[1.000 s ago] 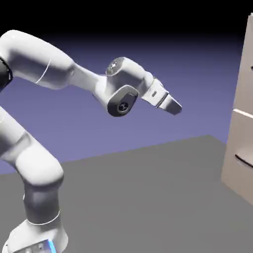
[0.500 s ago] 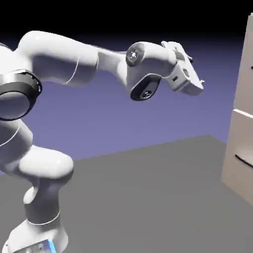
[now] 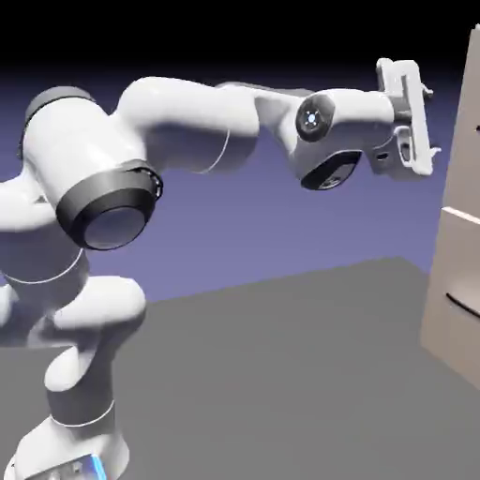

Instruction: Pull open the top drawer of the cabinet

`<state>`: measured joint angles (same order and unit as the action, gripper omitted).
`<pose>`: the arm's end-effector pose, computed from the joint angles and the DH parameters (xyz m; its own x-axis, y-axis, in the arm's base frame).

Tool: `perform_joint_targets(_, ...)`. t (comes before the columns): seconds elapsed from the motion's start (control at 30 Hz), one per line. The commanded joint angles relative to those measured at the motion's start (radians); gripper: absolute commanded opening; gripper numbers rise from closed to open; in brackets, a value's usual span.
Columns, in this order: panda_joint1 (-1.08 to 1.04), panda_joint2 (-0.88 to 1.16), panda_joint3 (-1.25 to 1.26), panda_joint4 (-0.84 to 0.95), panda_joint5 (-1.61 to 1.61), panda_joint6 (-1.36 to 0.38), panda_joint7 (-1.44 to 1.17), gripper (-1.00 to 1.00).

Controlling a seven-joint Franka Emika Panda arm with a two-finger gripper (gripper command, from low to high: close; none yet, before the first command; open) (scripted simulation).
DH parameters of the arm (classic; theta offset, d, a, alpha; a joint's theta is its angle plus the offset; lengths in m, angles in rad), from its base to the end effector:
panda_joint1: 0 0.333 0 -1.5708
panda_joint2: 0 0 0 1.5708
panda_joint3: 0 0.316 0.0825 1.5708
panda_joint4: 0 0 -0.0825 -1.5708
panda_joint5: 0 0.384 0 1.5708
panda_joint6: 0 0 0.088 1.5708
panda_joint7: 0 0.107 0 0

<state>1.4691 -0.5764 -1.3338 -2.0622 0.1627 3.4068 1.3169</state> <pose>0.5637 -0.1039 0.6226 0.1253 -0.8881 -0.4423 -0.1593 0.4220 -0.8925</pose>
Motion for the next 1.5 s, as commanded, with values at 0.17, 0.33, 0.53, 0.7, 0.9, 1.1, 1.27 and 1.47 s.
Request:
perform_joint_targets(0.17,0.217,-0.001,-0.199,0.112,0.024,0.055,0.086,0.00)
perform_joint_targets(0.33,0.399,-0.002,-0.365,0.205,0.045,0.101,0.158,0.00)
perform_joint_targets(0.53,0.616,-0.003,-0.564,0.316,0.069,0.156,0.244,0.00)
perform_joint_targets(0.7,0.756,-0.003,-0.692,0.388,0.084,0.192,0.299,0.00)
perform_joint_targets(0.9,0.960,-0.077,-0.858,0.606,0.133,0.117,0.246,0.00)
perform_joint_targets(1.1,0.944,-0.069,-0.844,0.583,0.126,0.127,0.251,-1.00)
perform_joint_targets(1.27,0.774,-0.005,-0.712,0.401,0.079,0.187,0.308,-1.00)
perform_joint_targets(1.47,0.557,0.066,-0.546,0.209,0.026,0.242,0.388,-1.00)
